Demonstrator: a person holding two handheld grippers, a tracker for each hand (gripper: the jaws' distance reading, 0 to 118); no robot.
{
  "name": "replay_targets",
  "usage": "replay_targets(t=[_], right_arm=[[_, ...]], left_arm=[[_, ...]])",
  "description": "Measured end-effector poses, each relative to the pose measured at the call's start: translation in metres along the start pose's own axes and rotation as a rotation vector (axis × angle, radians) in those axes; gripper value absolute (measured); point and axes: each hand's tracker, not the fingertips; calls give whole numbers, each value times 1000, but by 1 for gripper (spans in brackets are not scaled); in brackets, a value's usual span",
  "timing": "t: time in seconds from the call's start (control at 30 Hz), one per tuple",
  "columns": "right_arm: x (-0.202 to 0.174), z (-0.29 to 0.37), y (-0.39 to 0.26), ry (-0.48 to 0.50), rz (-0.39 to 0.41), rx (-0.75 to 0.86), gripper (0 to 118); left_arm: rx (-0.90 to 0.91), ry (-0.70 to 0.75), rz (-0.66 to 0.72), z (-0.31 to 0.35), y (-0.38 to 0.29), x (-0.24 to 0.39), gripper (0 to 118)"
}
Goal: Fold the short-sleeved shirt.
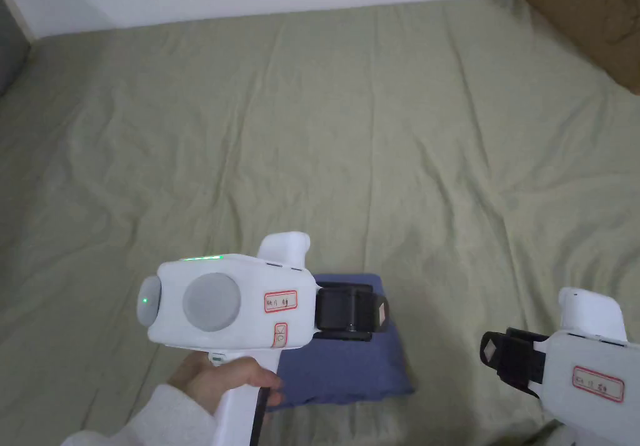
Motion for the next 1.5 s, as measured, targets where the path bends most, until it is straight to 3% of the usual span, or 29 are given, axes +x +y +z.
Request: replay_targets(t=[0.13, 0.17, 0.2, 0.23, 0.27, 0.3, 0.4, 0.53, 0.77, 0.87, 1.0, 1.03, 1.07, 1.1, 1.17, 1.3, 1.37, 1.43, 1.5], right_arm=[[15, 1, -3, -12, -29, -2, 3], [17, 1, -4, -17, -37, -3, 3], [20, -1, -5, -18, -46, -4, 3], [23, -3, -5, -15, -55, -6, 3], [22, -4, -6, -13, -65, -8, 3], [23, -6, -6, -11, -73, -9, 3], [22, -10, -7, -3, -79, -15, 3], [18, -7, -9, 1, -75, -25, 3], [0, 1, -8, -12, -43, -22, 3], [-17, -4, -4, 20, 35, -34, 3], [-49, -36, 2, 65, 143, -94, 3], [-59, -46, 2, 69, 177, -108, 3], [-69, -60, 4, 79, 225, -122, 3], [-79, -75, 5, 81, 260, -136, 3], [-96, -101, 7, 89, 312, -172, 3], [-112, -135, 7, 21, 400, -187, 3], [-107, -138, 10, 32, 374, -198, 3], [-102, -131, 15, 58, 286, -209, 3], [-97, -128, 16, 55, 279, -209, 3]], left_arm=[[11, 57, 60, 16, 1, -15, 105], [37, 53, 88, 25, 0, -22, 98], [65, 52, 119, 36, 0, -31, 86], [85, 59, 148, 43, -2, -37, 64], [96, 86, 172, 49, -4, -44, 24], [93, 128, 176, 48, -6, -50, 4], [59, 193, 182, 32, -13, -63, 2], [17, 63, 222, -5, -25, -50, 0], [-123, -165, 122, -67, -28, 11, 0], [-69, -170, 117, -39, -31, 5, 0], [34, -108, 190, 28, -41, -57, 3], [57, -91, 231, 45, -46, -75, 18], [86, -64, 279, 63, -53, -95, 56], [110, -40, 323, 76, -61, -115, 79], [173, -60, 416, 99, -70, -143, 96], [235, -68, 535, 108, -80, -179, 105], [216, -121, 566, 94, -79, -192, 105], [156, -176, 601, 66, -74, -200, 105], [97, -255, 636, 41, -70, -198, 104]])
